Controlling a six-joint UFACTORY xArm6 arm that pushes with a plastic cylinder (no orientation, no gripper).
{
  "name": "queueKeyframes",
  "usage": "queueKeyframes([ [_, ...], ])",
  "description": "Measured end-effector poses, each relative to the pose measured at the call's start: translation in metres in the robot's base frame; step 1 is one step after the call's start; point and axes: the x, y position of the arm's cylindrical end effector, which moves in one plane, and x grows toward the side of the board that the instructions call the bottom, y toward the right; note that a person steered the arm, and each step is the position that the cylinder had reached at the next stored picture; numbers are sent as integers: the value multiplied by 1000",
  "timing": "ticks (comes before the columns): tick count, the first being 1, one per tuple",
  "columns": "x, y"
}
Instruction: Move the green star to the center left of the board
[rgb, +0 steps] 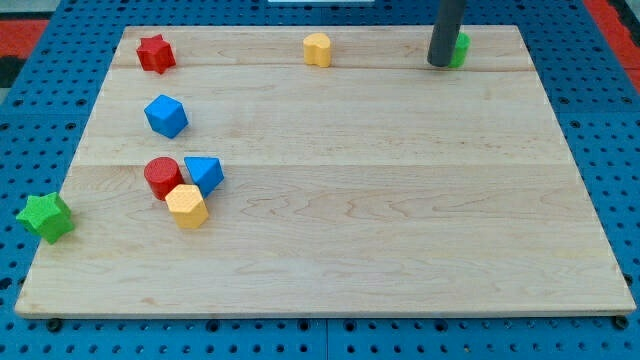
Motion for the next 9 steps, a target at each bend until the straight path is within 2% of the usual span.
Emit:
queueKeyframes([
  [2, 10, -2],
  [5, 15, -93],
  [7, 69, -186],
  [8, 125, -234],
  [9, 207, -209],
])
